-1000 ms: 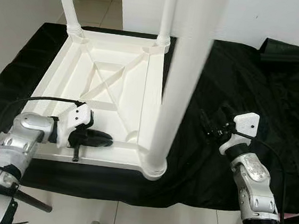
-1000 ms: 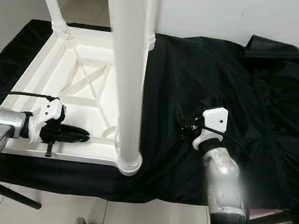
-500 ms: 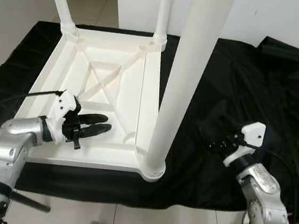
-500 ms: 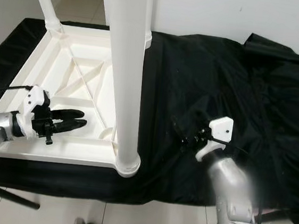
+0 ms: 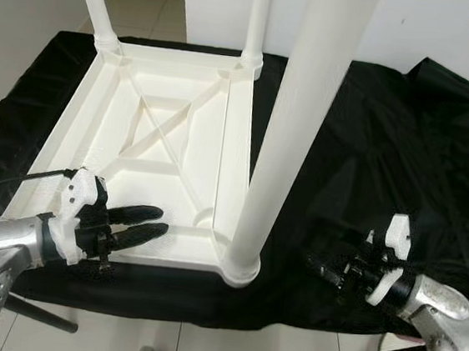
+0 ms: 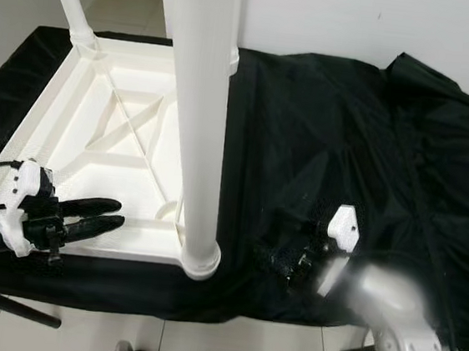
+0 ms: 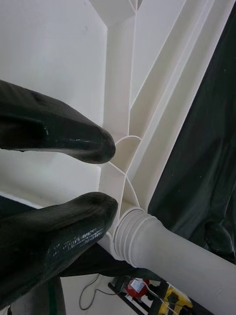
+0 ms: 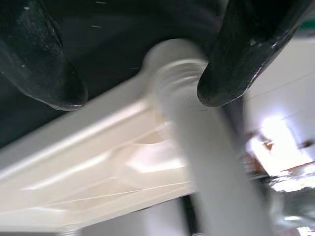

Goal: Building children table

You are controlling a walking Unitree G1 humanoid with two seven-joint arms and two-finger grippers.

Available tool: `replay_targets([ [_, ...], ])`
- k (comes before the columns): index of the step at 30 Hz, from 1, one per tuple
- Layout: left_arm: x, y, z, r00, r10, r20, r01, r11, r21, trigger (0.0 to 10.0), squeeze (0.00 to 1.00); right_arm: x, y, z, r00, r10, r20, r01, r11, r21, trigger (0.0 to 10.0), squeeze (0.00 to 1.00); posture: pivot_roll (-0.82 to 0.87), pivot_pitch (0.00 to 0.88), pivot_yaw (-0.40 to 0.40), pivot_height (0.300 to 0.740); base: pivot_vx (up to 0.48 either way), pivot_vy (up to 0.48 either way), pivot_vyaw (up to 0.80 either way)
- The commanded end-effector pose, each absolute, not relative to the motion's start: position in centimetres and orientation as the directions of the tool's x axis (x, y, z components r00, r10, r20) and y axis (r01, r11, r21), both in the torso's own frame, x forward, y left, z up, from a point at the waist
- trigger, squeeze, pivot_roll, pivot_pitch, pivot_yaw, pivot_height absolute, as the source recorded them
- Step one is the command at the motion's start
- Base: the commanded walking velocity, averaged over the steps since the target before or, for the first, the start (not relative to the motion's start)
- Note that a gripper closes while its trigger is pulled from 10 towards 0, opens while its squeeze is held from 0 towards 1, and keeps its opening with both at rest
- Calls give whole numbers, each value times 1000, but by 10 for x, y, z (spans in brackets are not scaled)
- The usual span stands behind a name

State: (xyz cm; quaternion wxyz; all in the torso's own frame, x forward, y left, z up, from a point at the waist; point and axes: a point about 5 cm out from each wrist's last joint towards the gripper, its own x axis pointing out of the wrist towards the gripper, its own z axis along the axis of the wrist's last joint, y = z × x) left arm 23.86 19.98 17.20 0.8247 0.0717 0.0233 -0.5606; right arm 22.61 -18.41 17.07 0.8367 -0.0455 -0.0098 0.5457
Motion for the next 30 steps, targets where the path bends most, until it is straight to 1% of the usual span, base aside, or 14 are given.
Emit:
replay_targets([
  [1,237,201,173,382,-915,-130,924,373,87,10000,0,222,-179,170,353,935,-37,-934,350,-69,10000,0,21,143,-8,740,0,0,0],
  [3,234,203,175,403,-905,-134,914,393,99,10000,0,220,-173,175,296,954,-37,-954,294,-66,10000,0,32,146,-16,740,0,0,0],
  [5,234,203,175,430,-893,-130,902,419,106,10000,0,223,-167,178,263,964,-34,-963,260,-78,10000,0,37,148,-20,740,0,0,0],
  [10,234,202,176,453,-882,-128,891,441,110,10000,0,224,-162,180,236,971,-31,-969,233,-87,10000,0,40,150,-24,740,0,0,0],
  [12,235,201,178,487,-864,-128,873,475,115,10000,0,226,-156,181,200,979,-29,-976,197,-88,10000,0,45,148,-26,740,0,0,0],
  [15,235,201,178,487,-864,-128,873,475,115,10000,0,226,-156,181,200,979,-29,-976,197,-88,10000,0,45,148,-26,740,0,0,0],
  [16,236,199,179,501,-856,-127,865,489,112,10000,0,231,-143,181,162,987,-16,-983,160,-88,10000,0,47,144,-26,740,0,0,0],
  [20,237,196,179,495,-860,-126,868,485,103,10000,0,235,-131,178,137,991,-6,-987,136,-89,10000,0,48,142,-26,740,0,0,0],
  [23,237,194,179,493,-861,-127,870,483,99,10000,0,237,-126,176,145,989,1,-985,144,-98,10000,0,49,139,-29,740,0,0,0],
  [24,237,192,178,487,-864,-127,873,478,98,10000,0,239,-120,175,164,986,12,-981,164,-101,10000,0,49,139,-32,740,0,0,0],
  [25,237,190,177,481,-867,-129,876,472,95,10000,0,242,-113,173,203,978,37,-974,206,-98,10000,0,47,135,-32,740,0,0,0],
  [27,237,190,177,481,-867,-129,876,472,95,10000,0,242,-113,173,203,978,37,-974,206,-98,10000,0,47,135,-32,740,0,0,0],
  [29,236,187,175,471,-873,-127,882,463,87,10000,0,245,-106,171,272,960,69,-956,278,-97,10000,0,39,137,-30,740,0,0,0],
  [30,236,187,175,471,-873,-127,882,463,87,10000,0,245,-106,171,272,960,69,-956,278,-97,10000,0,39,137,-30,740,0,0,0],
])
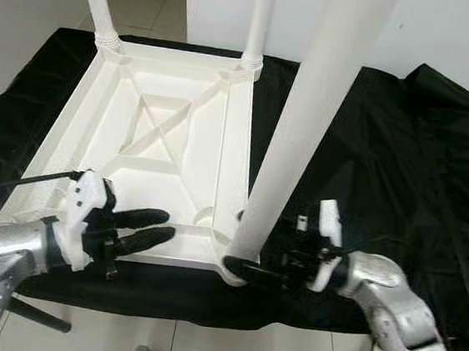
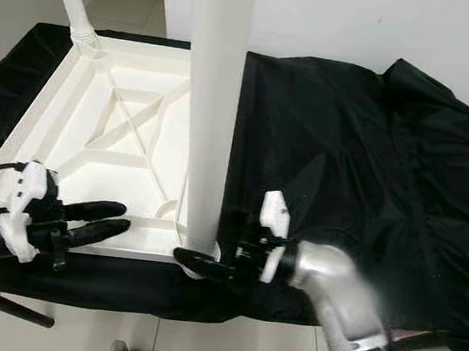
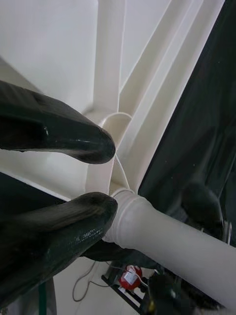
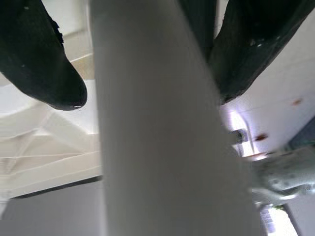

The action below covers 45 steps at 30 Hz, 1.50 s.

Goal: Building children table

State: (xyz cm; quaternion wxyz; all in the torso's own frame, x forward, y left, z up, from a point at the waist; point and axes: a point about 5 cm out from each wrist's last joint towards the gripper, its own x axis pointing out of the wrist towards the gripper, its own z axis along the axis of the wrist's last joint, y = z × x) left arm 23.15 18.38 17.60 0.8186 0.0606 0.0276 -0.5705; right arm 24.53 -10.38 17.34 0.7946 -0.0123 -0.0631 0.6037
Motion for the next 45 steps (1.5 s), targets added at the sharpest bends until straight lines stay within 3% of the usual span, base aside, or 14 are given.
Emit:
replay_targets([
  [1,235,185,174,460,-879,-127,888,452,87,10000,0,246,-107,169,311,948,75,-943,317,-100,10000,0,36,138,-29,740,0,0,0],
  [8,231,177,172,422,-899,-117,907,417,62,10000,0,257,-121,165,423,903,75,-897,429,-110,10000,0,14,140,-23,740,0,0,0],
  [9,229,171,170,399,-911,-109,917,397,43,10000,0,262,-137,162,485,873,51,-865,487,-122,10000,0,1,141,-20,740,0,0,0],
  [21,217,150,165,326,-942,-78,945,327,2,10000,0,280,-177,158,694,718,54,-705,693,-154,10000,0,-23,143,-9,740,0,0,0],
  [25,214,144,164,318,-945,-73,948,319,-1,10000,0,284,-183,158,729,681,69,-665,729,-160,10000,0,-26,139,-6,740,0,0,0],
  [34,219,122,172,387,-922,-24,921,384,70,10000,0,295,-204,159,820,564,100,-544,821,-170,10000,0,-31,127,-8,740,0,0,0],
  [45,237,100,179,504,-863,39,856,505,113,10000,0,306,-194,161,845,501,186,-488,866,-112,10000,0,-31,131,-11,740,0,0,0],
])
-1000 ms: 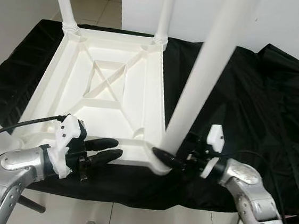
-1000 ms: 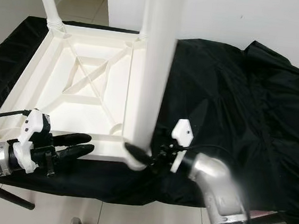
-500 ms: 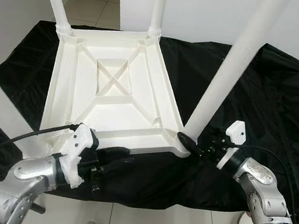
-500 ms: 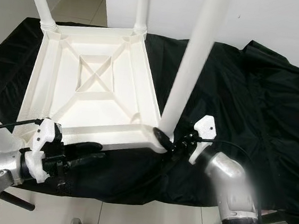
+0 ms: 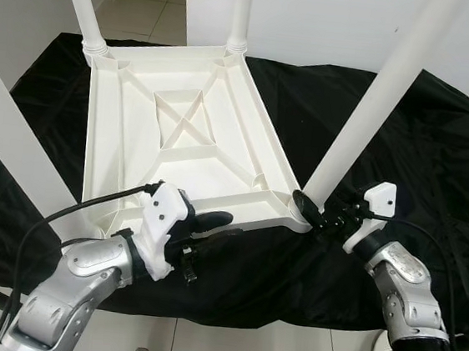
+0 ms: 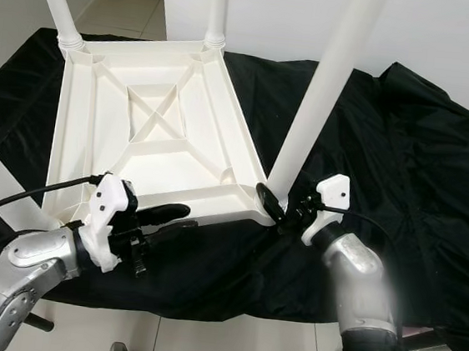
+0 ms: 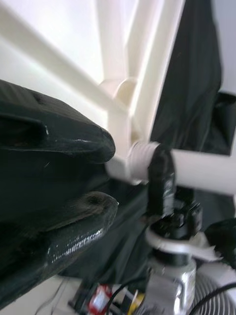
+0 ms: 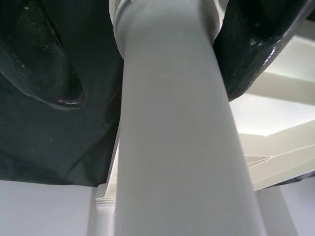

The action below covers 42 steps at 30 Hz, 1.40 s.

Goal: Building children table

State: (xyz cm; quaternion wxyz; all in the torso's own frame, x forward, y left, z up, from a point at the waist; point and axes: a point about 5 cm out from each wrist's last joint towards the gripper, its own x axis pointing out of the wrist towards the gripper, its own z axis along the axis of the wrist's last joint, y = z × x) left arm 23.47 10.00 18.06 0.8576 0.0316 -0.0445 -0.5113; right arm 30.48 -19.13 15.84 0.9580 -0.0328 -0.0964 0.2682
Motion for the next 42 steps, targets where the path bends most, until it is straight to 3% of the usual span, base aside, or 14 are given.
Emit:
replay_targets([
  [1,237,100,179,504,-863,39,856,505,113,10000,0,306,-194,161,845,501,186,-488,866,-112,10000,0,-31,131,-11,740,0,0,0],
  [3,246,99,182,540,-840,56,832,543,109,10000,0,304,-192,164,831,521,195,-507,854,-117,10000,0,-33,135,-15,740,0,0,0],
  [13,245,86,186,525,-849,60,839,528,131,10000,0,306,-193,166,810,560,176,-538,828,-156,10000,0,-43,134,-11,740,0,0,0],
  [14,245,79,186,539,-839,71,829,544,126,10000,0,308,-192,168,809,561,176,-538,827,-162,9608,0,-44,131,-11,740,0,0,0],
  [17,244,63,184,572,-817,67,809,576,118,10000,0,311,-190,171,804,567,180,-543,823,-168,10000,0,-43,128,-15,740,0,0,0],
  [23,253,55,190,609,-788,90,783,616,92,10000,0,310,-188,171,803,568,180,-543,822,-172,10000,0,-45,124,-18,740,0,0,0],
  [31,251,55,186,531,-845,62,840,535,91,10000,0,306,-188,169,794,586,160,-557,808,-191,10000,0,-44,124,-21,740,0,0,0],
  [32,249,55,185,515,-855,59,848,519,107,10000,0,306,-188,169,792,590,155,-561,804,-197,6824,0,-45,123,-21,740,0,0,0],
  [33,247,55,184,501,-864,53,856,504,112,10000,0,306,-188,169,791,593,153,-563,802,-198,4980,0,-45,123,-21,740,0,0,0],
  [34,247,55,184,501,-864,53,856,504,112,10000,0,306,-188,169,791,593,153,-563,802,-198,4980,0,-45,123,-21,740,0,0,0],
  [35,245,56,183,483,-874,47,864,485,136,10000,0,305,-188,169,789,595,151,-565,800,-201,0,0,-46,126,-24,740,0,0,0],
  [40,241,56,177,462,-887,10,874,457,167,10000,0,304,-187,168,787,599,147,-570,797,-200,0,0,-45,126,-24,740,0,0,0],
  [41,242,56,175,464,-886,2,873,457,169,10000,380,304,-186,167,788,599,146,-569,798,-199,0,0,-44,129,-25,740,0,0,0],
  [42,242,56,175,464,-886,2,873,457,169,10000,380,304,-186,167,788,599,146,-569,798,-199,0,0,-44,129,-25,740,0,0,0],
])
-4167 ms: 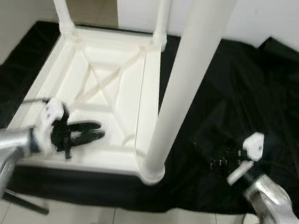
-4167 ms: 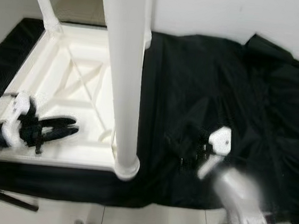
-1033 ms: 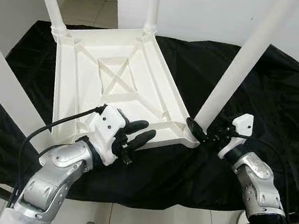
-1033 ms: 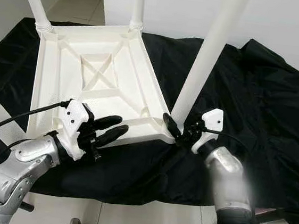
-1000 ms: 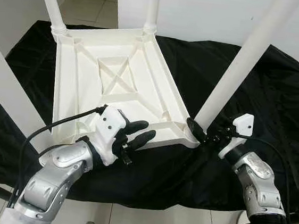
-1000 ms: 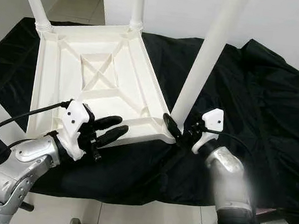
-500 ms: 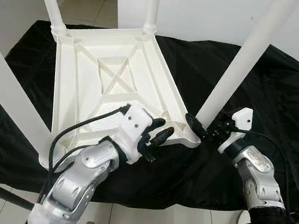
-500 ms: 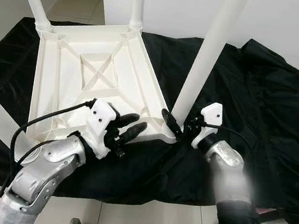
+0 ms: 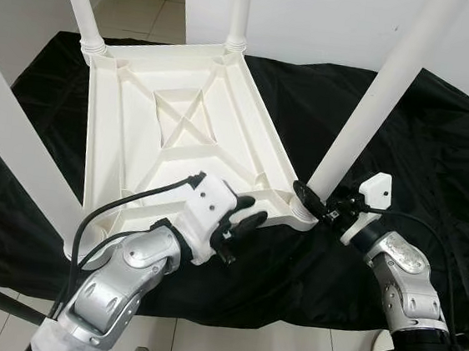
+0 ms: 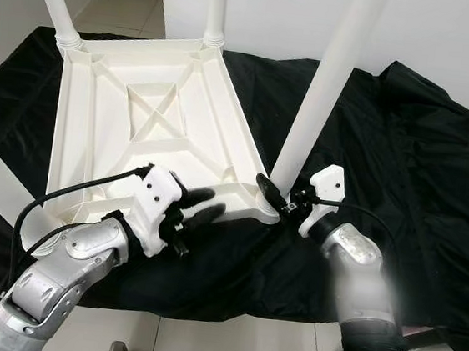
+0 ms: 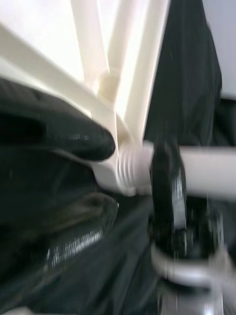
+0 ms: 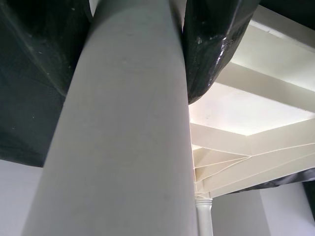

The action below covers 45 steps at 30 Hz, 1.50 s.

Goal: Building children table

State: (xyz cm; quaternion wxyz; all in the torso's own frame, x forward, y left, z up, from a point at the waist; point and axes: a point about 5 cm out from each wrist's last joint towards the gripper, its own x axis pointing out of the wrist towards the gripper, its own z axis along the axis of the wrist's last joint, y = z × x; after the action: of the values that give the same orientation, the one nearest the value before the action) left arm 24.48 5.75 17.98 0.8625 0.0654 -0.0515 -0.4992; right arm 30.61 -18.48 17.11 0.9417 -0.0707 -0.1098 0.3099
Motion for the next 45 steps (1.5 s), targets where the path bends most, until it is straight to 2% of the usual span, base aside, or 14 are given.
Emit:
replay_targets([
  [1,242,56,175,457,-889,3,876,451,174,10000,1000,304,-186,167,792,593,145,-565,802,-196,157,0,-46,129,-24,740,0,0,0],
  [2,243,56,174,467,-884,-6,871,459,173,10000,1000,304,-185,166,798,584,146,-556,808,-192,7765,0,-45,130,-25,740,0,0,0],
  [3,244,56,174,475,-880,-13,868,466,172,10000,1000,304,-185,166,803,578,146,-550,813,-190,7765,0,-45,130,-25,740,0,0,0],
  [4,244,55,174,472,-882,-13,869,462,174,10000,196,305,-184,167,805,574,147,-547,815,-188,10000,0,-44,129,-24,740,0,0,0],
  [5,243,56,174,469,-883,-14,869,459,184,10000,0,304,-182,167,809,569,150,-543,820,-181,10000,0,-44,130,-24,740,0,0,0],
  [10,243,57,174,475,-880,-14,865,465,191,10000,0,303,-180,168,817,557,150,-532,828,-174,10000,0,-45,132,-23,740,0,0,0],
  [14,247,60,178,508,-861,20,839,500,215,10000,0,306,-175,167,899,421,125,-398,901,-169,10000,0,-47,131,-29,740,0,0,0],
  [16,248,60,178,516,-856,27,833,510,215,10000,0,306,-174,167,907,402,127,-380,910,-164,10000,0,-47,131,-29,740,0,0,0],
  [24,255,65,181,566,-822,54,797,563,219,10000,0,299,-145,167,988,85,132,-93,994,55,10000,0,-55,126,-32,740,0,0,0],
  [32,257,66,181,594,-801,72,772,593,231,10000,0,295,-125,169,991,-62,122,43,987,152,10000,0,-52,126,-37,740,0,0,0],
  [40,261,69,183,620,-780,86,752,622,217,10000,0,294,-106,175,990,-8,140,-16,986,167,10000,0,-48,119,-40,740,0,0,0],
  [41,262,70,183,626,-775,87,747,628,220,10000,0,294,-107,177,988,9,154,-34,986,161,10000,1000,-47,114,-44,740,0,0,0],
  [45,263,70,183,629,-772,89,743,631,222,10000,0,293,-113,181,985,16,171,-42,989,145,10000,1000,-45,109,-45,740,0,0,0],
])
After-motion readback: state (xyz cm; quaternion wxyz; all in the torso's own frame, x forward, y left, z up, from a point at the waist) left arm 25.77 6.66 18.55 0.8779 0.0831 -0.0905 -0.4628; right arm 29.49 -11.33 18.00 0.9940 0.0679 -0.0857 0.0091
